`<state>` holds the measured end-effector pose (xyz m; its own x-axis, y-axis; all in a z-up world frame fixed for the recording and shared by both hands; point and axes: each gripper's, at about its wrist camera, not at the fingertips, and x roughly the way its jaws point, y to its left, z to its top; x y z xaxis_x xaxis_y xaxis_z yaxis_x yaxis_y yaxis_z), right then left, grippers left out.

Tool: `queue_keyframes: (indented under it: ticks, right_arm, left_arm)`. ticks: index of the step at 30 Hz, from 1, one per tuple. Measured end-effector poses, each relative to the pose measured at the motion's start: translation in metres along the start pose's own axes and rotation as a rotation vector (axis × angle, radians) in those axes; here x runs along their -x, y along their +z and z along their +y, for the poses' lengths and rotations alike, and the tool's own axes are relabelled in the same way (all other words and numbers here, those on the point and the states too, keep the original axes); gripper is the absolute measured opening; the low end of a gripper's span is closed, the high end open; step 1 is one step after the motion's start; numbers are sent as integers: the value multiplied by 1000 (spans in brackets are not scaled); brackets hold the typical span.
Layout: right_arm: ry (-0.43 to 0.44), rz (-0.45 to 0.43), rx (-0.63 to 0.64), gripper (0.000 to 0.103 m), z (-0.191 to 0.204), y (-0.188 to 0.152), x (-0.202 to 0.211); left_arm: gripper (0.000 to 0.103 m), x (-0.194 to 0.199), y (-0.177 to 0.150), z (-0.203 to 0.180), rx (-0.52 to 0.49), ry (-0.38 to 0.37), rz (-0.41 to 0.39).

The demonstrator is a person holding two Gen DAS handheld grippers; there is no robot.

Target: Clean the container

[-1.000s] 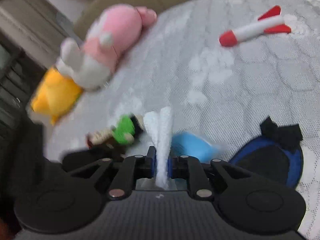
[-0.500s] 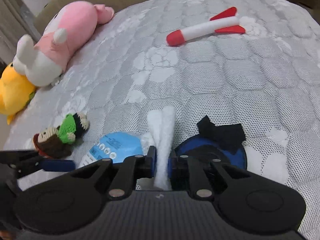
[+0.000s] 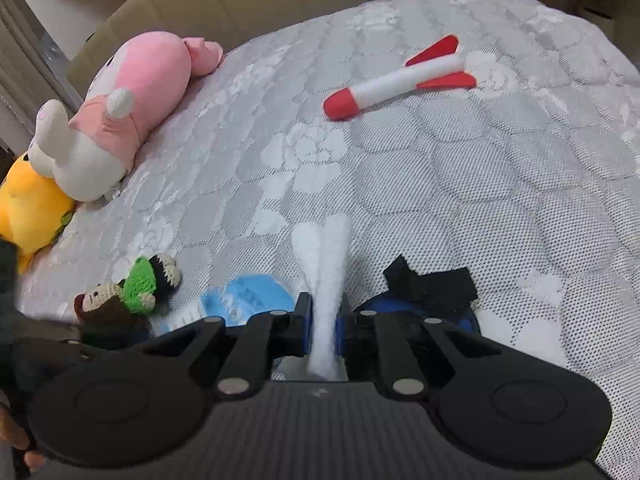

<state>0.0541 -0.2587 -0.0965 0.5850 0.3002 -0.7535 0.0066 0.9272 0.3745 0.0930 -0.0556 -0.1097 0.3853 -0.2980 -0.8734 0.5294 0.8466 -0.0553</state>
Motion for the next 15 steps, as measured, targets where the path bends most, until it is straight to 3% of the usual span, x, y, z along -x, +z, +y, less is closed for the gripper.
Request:
queue_keyframes:
  ticks: [2,4,6,8,9,10,12,13,15]
  right_arm:
    - [12,-23,-8,14,0,1,4]
    - [56,-74,-32,14,0,4,12]
    - [207,-115,-92,14,-2,9,21]
    - [377,-82,-138,13,-1,14,18]
    - [408,-58,-136,13,3,14,14]
    - [393,-34,-107,13,8,12,10]
    - [257,-2,-8,14,16,6,1]
    - [204,8,5,14,16,5,-2]
    - [188,21,-50,13,5,6,-1]
  left_arm:
    - [70,6,-6,-23,-188,85,-41]
    - [68,4,-12,-39,-284,80,-26]
    - [67,5,-22,-52,-384,82,-19]
    - [67,1,-30,-67,-486,112,-27]
    - [69,-2,-34,-74,-537,127,-31]
    - [70,-4,-37,-77,-557,129,-27]
    - [71,-7,-37,-76,-546,109,-3]
    - [71,-8,-35,-74,-526,97,6]
    - [73,-8,-31,-70,-481,81,12]
